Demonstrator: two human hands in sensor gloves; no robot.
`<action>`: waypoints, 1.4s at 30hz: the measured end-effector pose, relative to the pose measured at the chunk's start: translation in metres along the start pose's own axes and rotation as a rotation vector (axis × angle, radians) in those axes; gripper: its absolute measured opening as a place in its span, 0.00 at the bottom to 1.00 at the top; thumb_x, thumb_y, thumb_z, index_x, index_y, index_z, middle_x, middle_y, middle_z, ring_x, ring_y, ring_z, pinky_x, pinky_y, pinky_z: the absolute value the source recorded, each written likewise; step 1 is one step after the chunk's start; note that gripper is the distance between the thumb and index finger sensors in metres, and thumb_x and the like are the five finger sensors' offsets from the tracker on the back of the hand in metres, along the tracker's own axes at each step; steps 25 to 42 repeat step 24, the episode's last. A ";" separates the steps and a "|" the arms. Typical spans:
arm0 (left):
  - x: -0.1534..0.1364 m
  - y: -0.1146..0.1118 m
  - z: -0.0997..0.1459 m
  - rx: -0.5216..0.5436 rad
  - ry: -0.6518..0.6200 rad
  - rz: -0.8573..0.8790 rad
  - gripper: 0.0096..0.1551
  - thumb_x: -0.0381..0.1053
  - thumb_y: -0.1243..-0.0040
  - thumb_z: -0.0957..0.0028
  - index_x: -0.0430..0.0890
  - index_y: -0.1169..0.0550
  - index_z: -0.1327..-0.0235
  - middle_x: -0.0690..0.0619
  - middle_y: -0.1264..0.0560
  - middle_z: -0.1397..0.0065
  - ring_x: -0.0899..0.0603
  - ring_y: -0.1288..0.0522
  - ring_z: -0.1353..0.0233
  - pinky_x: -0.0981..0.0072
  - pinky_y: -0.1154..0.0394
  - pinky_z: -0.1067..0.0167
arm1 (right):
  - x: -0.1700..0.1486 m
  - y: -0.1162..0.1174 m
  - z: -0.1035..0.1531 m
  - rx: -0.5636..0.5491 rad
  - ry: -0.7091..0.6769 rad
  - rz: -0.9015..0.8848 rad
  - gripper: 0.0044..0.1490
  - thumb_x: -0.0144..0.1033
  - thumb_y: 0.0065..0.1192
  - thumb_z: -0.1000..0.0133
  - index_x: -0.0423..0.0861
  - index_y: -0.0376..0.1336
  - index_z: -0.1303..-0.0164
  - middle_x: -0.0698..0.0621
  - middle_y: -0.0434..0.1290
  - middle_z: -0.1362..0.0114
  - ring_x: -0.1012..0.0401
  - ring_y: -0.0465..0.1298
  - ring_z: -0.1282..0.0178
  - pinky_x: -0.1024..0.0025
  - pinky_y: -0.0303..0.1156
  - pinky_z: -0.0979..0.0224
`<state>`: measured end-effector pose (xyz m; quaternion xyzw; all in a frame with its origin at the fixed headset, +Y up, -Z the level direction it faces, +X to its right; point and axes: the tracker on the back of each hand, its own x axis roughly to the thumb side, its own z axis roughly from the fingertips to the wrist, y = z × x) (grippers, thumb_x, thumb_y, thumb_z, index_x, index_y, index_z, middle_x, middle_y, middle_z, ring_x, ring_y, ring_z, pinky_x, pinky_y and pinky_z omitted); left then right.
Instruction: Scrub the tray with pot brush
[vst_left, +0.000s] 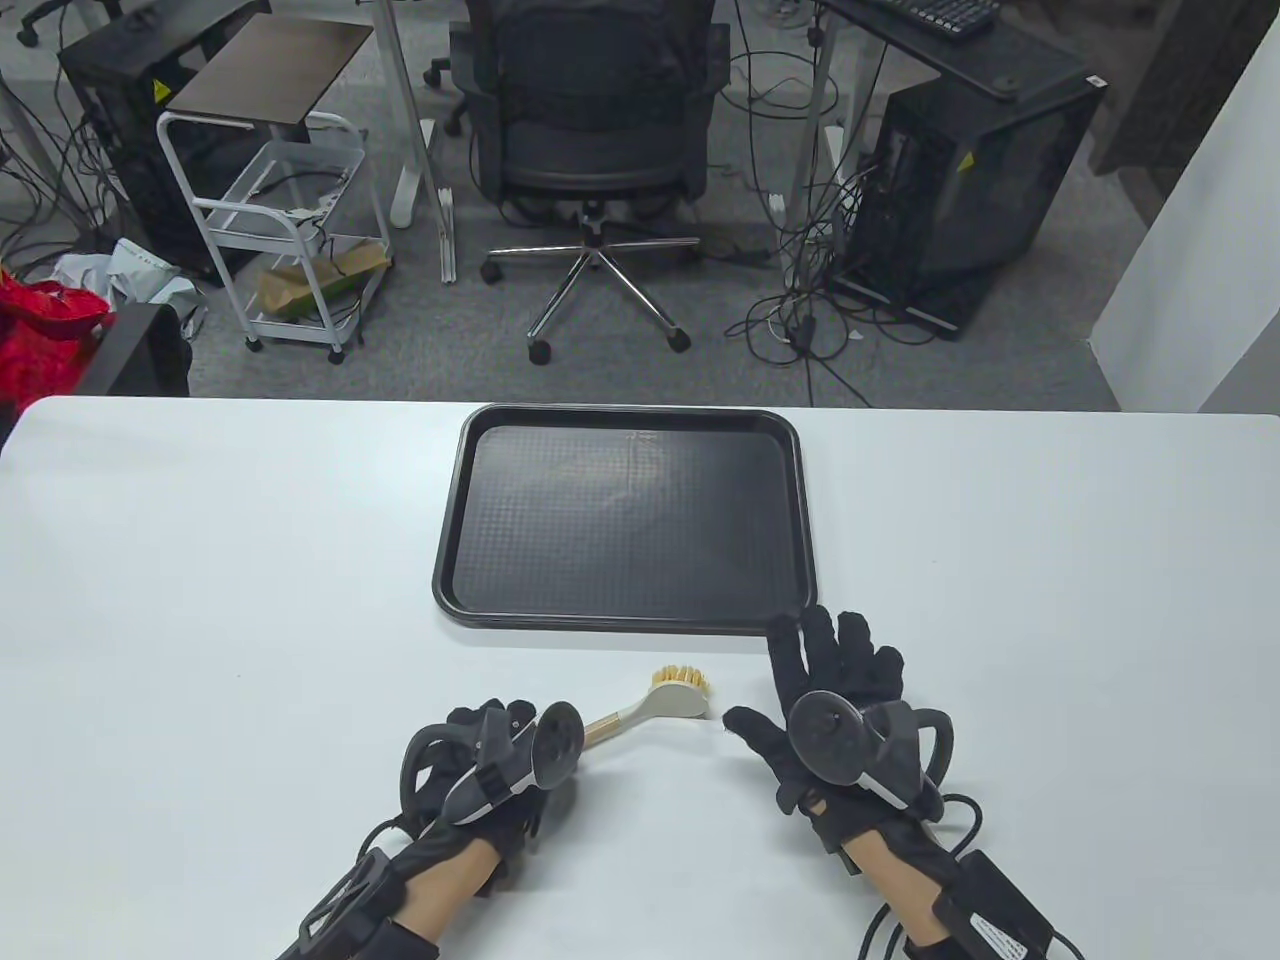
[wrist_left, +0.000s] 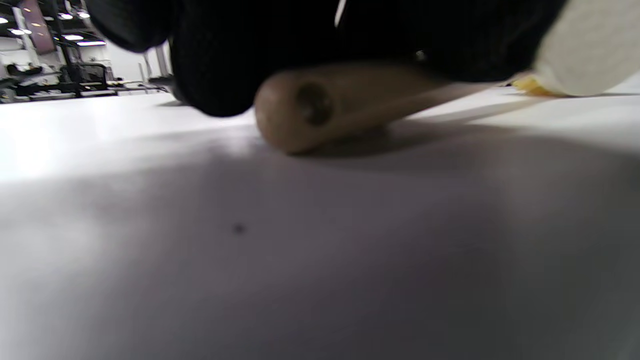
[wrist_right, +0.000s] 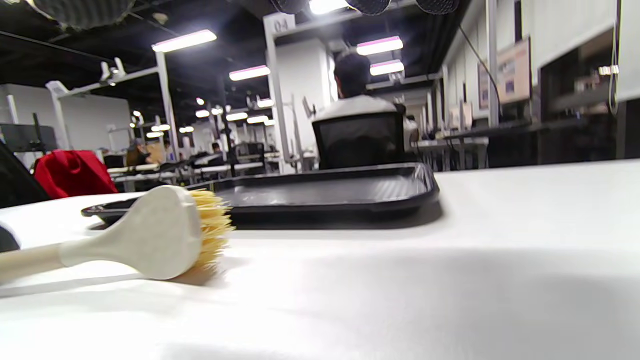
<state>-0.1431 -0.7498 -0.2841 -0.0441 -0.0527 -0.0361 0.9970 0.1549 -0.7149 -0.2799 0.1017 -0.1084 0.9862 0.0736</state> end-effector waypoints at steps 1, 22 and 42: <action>-0.004 0.006 0.002 0.024 0.030 0.006 0.43 0.72 0.45 0.62 0.56 0.31 0.32 0.54 0.33 0.26 0.39 0.27 0.30 0.35 0.37 0.29 | -0.001 0.000 0.000 -0.006 -0.004 0.005 0.56 0.72 0.47 0.53 0.53 0.41 0.20 0.44 0.41 0.13 0.34 0.42 0.15 0.23 0.44 0.26; -0.082 0.042 0.009 -0.033 0.231 0.098 0.59 0.84 0.58 0.64 0.64 0.63 0.25 0.64 0.73 0.18 0.42 0.79 0.17 0.28 0.80 0.31 | -0.017 0.005 0.008 0.043 -0.028 0.097 0.56 0.75 0.44 0.52 0.56 0.39 0.19 0.46 0.37 0.11 0.34 0.38 0.15 0.23 0.42 0.25; -0.083 0.040 0.009 -0.037 0.227 0.104 0.59 0.84 0.58 0.64 0.64 0.63 0.25 0.64 0.73 0.18 0.42 0.79 0.16 0.28 0.80 0.31 | -0.016 0.005 0.008 0.044 -0.030 0.099 0.56 0.74 0.44 0.52 0.55 0.39 0.19 0.46 0.38 0.12 0.34 0.38 0.15 0.23 0.42 0.25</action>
